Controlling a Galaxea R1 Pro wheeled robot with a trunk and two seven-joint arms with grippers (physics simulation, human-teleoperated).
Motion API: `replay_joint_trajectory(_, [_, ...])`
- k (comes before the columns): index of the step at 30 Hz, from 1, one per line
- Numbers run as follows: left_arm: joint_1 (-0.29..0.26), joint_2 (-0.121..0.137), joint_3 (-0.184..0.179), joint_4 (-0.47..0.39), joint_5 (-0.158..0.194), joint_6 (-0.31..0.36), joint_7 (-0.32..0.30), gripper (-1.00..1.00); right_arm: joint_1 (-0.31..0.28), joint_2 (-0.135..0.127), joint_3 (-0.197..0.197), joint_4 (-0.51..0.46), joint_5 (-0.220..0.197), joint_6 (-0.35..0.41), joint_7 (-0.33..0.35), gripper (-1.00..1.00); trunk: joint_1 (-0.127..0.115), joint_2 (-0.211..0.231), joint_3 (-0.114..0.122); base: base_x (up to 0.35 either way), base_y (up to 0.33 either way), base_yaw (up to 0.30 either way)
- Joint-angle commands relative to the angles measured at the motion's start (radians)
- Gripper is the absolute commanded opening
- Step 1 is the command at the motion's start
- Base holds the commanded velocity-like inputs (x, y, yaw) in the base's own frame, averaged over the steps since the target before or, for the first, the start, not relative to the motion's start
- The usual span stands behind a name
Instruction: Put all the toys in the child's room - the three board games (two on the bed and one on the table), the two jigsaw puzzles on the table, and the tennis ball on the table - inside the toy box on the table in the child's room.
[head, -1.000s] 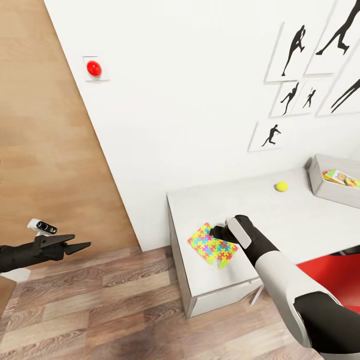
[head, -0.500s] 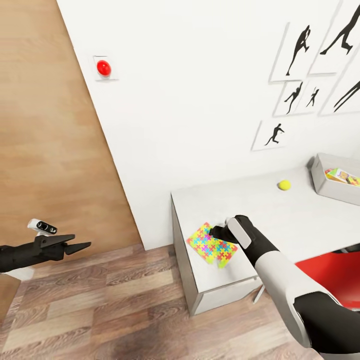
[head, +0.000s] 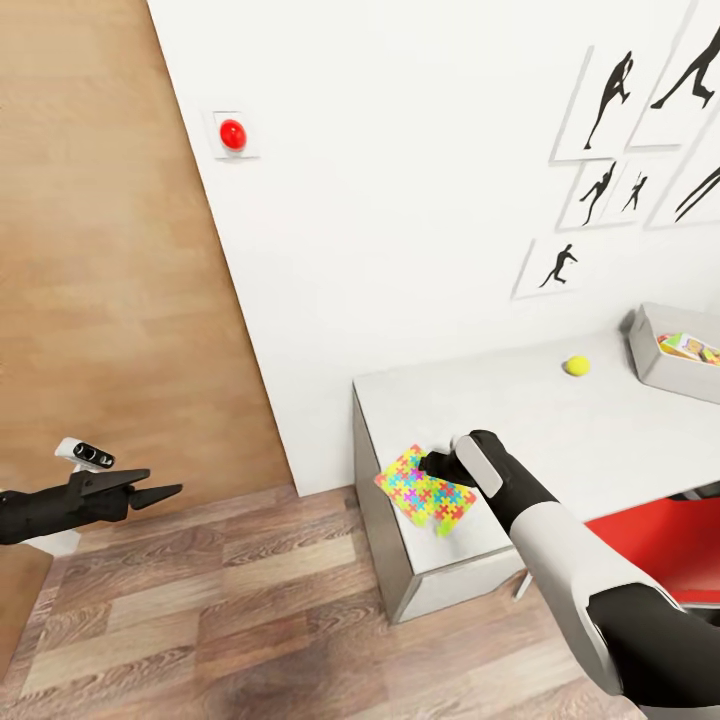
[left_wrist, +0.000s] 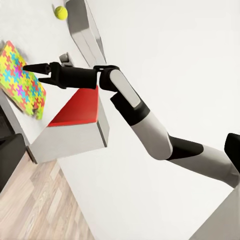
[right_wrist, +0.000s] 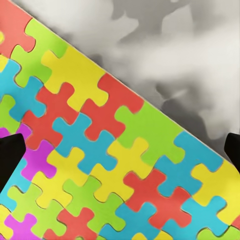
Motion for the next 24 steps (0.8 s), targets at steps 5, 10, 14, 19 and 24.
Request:
replay_joint_trajectory(5, [-0.001,0.001,-0.004,0.001,0.003,0.010,-0.004,1.00,0.000,0.000,0.005,0.092,-0.027,0.000,-0.008,1.00,0.001,-0.001,-0.002,-0.012,0.038,0.000])
replay_joint_trajectory(10, [-0.001,0.001,-0.003,0.001,0.003,0.010,-0.004,1.00,0.000,0.001,0.005,0.092,-0.027,0.000,-0.008,1.00,0.001,-0.001,-0.002,-0.015,0.061,0.000])
replay_joint_trajectory(14, [-0.001,0.001,-0.004,0.001,0.003,0.010,-0.004,1.00,0.000,0.000,0.005,0.092,-0.027,-0.001,-0.008,1.00,0.001,-0.001,-0.002,-0.002,0.085,0.000])
replay_joint_trajectory(19, [-0.001,0.001,-0.002,0.001,0.003,0.010,-0.004,1.00,0.000,0.000,0.005,0.092,-0.027,-0.002,-0.008,1.00,0.001,-0.001,-0.002,0.000,0.092,0.000])
replay_joint_trajectory(24, [-0.001,0.001,-0.002,0.001,0.003,0.009,-0.003,1.00,0.000,-0.002,0.005,0.092,-0.026,-0.006,-0.008,1.00,0.001,-0.001,-0.002,0.000,0.011,0.000])
